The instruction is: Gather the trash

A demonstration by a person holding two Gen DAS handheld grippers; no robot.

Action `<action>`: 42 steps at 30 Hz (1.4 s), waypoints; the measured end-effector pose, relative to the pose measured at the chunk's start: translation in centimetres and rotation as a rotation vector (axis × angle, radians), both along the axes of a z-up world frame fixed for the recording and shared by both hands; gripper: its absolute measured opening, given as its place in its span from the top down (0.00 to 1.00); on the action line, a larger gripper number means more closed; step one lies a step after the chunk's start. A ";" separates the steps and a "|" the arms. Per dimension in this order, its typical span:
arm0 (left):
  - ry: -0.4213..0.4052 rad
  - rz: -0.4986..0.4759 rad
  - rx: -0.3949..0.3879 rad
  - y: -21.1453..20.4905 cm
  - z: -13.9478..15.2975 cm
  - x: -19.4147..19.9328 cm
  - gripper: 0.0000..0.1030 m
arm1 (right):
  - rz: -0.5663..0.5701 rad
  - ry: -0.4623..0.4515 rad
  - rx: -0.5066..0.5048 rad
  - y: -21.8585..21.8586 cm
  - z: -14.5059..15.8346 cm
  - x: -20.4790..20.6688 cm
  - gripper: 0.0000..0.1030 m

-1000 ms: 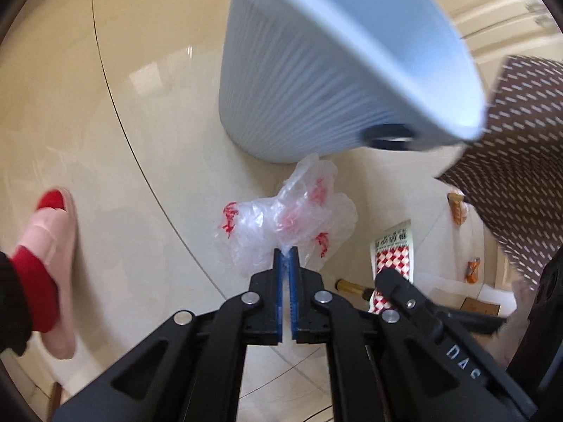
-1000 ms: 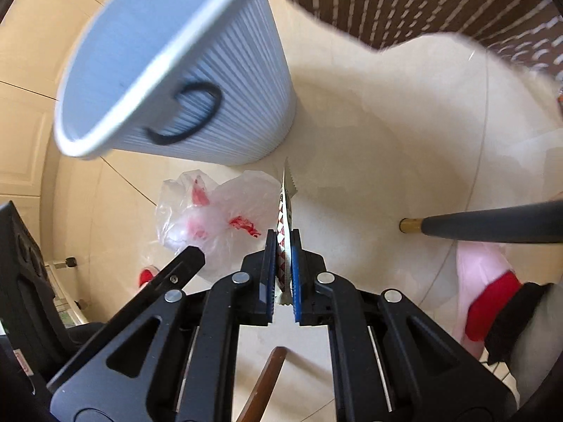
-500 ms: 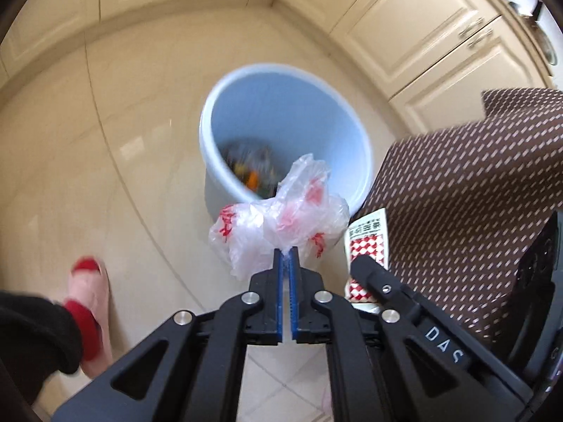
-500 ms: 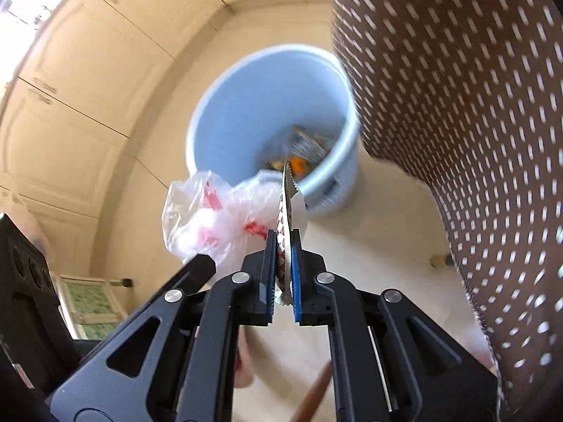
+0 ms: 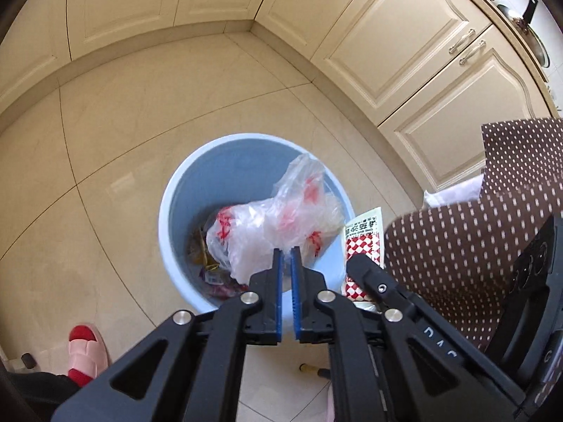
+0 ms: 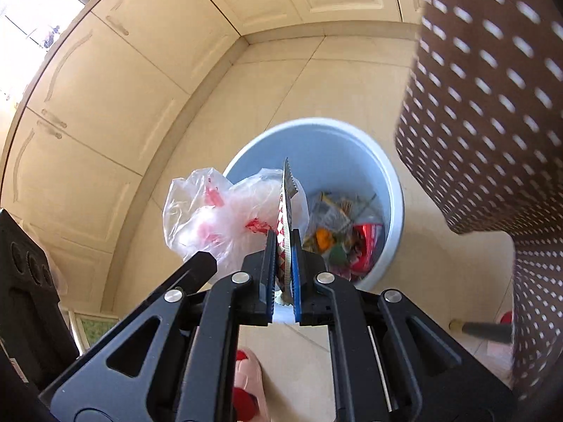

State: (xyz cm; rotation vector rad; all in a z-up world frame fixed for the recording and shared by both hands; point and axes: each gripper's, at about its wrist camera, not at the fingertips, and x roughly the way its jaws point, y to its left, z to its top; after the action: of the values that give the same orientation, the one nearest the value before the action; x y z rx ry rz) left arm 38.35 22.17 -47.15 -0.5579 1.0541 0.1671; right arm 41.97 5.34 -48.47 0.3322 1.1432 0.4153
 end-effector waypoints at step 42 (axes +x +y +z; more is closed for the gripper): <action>-0.158 0.211 0.337 4.4 17.3 -8.8 0.38 | 0.156 -0.309 -0.111 6.3 13.7 -6.9 0.52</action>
State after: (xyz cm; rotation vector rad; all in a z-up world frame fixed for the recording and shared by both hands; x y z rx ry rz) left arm 29.58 26.55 -29.80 -0.3683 0.7901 0.4696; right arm 35.04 11.60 -34.73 0.0771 0.8878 0.5182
